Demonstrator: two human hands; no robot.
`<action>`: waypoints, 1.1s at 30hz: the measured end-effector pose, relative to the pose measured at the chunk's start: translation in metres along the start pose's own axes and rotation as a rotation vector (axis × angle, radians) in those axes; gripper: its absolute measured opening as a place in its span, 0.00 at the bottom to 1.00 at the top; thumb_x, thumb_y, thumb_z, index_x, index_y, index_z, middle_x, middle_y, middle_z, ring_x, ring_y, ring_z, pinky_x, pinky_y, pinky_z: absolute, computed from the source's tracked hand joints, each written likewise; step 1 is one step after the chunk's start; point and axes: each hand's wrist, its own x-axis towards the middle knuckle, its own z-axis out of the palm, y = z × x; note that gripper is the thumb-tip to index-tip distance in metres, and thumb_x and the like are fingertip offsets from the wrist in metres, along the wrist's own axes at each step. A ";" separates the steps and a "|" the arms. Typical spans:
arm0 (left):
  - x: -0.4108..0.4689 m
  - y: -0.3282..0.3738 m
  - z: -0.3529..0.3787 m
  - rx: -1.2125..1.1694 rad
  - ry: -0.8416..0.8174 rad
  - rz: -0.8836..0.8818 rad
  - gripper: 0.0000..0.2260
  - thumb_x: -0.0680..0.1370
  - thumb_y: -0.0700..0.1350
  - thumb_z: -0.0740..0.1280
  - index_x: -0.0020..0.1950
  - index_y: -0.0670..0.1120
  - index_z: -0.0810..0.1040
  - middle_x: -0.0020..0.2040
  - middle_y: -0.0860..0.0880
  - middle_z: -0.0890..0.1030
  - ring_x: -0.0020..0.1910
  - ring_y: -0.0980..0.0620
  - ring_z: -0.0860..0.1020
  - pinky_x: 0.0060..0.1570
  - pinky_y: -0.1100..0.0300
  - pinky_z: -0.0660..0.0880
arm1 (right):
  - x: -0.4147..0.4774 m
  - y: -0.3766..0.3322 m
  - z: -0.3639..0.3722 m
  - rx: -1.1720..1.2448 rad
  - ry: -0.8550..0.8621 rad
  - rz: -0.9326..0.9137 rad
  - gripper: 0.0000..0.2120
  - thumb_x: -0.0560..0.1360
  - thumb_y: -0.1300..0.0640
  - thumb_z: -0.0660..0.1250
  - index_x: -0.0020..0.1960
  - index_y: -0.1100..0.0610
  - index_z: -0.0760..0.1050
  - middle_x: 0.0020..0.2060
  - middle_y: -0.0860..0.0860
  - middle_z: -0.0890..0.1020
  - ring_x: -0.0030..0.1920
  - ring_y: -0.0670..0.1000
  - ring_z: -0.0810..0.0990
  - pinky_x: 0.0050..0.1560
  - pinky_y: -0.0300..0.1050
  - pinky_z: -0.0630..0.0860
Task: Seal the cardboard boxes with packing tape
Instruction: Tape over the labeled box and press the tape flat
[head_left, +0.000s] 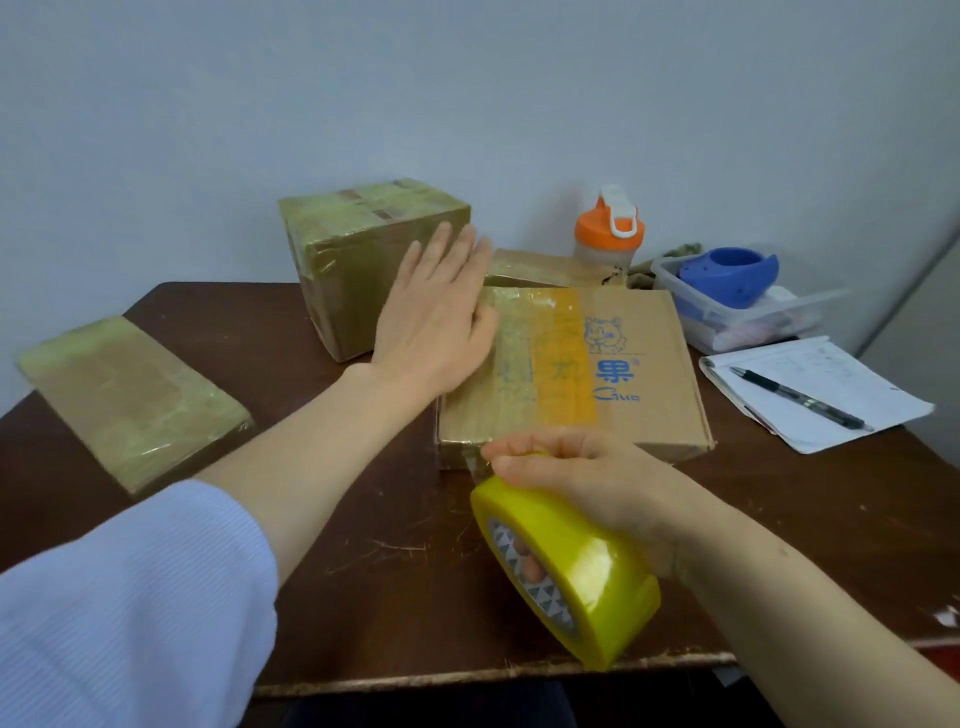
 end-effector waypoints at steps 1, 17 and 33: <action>0.006 0.000 0.004 0.007 -0.065 0.069 0.26 0.81 0.52 0.49 0.78 0.45 0.51 0.78 0.46 0.50 0.77 0.49 0.46 0.74 0.53 0.42 | 0.001 -0.001 -0.001 0.009 -0.005 0.002 0.11 0.75 0.56 0.68 0.58 0.55 0.76 0.39 0.64 0.80 0.27 0.57 0.80 0.31 0.47 0.79; 0.030 -0.033 0.001 0.224 -0.535 -0.272 0.34 0.80 0.62 0.42 0.77 0.39 0.47 0.78 0.41 0.51 0.76 0.43 0.51 0.74 0.46 0.48 | 0.028 -0.024 0.005 0.202 -0.040 -0.129 0.14 0.73 0.66 0.63 0.58 0.57 0.75 0.32 0.63 0.80 0.28 0.58 0.80 0.33 0.49 0.79; 0.013 0.022 0.028 -0.022 -0.487 -0.244 0.46 0.72 0.73 0.39 0.77 0.40 0.39 0.77 0.42 0.38 0.76 0.46 0.39 0.72 0.51 0.37 | 0.012 -0.009 -0.014 0.156 0.096 -0.196 0.12 0.73 0.65 0.68 0.53 0.52 0.80 0.36 0.59 0.83 0.33 0.60 0.82 0.35 0.50 0.81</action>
